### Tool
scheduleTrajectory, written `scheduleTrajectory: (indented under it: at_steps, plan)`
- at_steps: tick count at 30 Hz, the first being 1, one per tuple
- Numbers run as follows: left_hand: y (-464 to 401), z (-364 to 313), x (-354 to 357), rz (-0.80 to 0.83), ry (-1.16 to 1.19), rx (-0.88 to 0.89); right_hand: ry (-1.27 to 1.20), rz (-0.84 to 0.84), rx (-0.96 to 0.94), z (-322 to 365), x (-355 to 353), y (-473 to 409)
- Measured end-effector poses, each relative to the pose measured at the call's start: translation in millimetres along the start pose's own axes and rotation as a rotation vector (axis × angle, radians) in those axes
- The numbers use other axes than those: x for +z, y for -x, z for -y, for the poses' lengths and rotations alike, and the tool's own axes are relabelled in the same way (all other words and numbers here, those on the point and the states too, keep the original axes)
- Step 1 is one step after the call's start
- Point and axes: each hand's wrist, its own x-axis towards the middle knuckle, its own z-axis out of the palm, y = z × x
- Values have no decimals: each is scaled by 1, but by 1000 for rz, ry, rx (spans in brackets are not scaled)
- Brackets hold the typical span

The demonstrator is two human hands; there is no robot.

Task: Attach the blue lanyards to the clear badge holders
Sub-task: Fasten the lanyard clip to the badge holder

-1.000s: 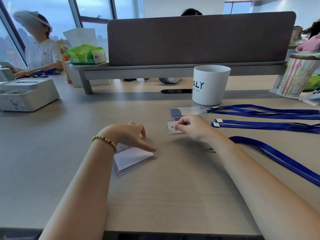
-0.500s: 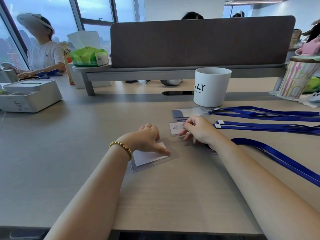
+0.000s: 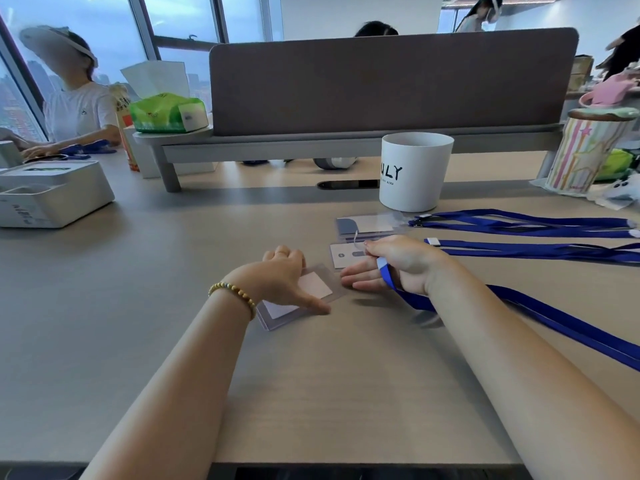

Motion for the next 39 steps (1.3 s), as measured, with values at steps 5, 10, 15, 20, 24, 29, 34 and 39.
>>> scheduleTrajectory:
  at_steps: [5,10,15,20,24,29,34,39]
  plan:
    - [-2,-3,4,-28,70,20,-60,10,25,-2,1,-1]
    - [-3,-4,7,-58,191,77,-123,15,50,-5,1,-4]
    - [-6,-3,10,-72,273,106,-165,33,100,-7,1,-11]
    - [-4,-5,10,-102,313,116,-65,-12,24,-10,7,-16]
    - [6,7,-6,-73,108,-32,65,-105,-76,-11,8,-16]
    - [13,3,-7,123,-51,-6,101,-118,-99,-4,11,-11]
    - [17,0,-2,128,36,81,-8,-69,-21,-1,10,-7]
    - [16,4,2,121,162,85,-131,-50,22,-3,7,-11]
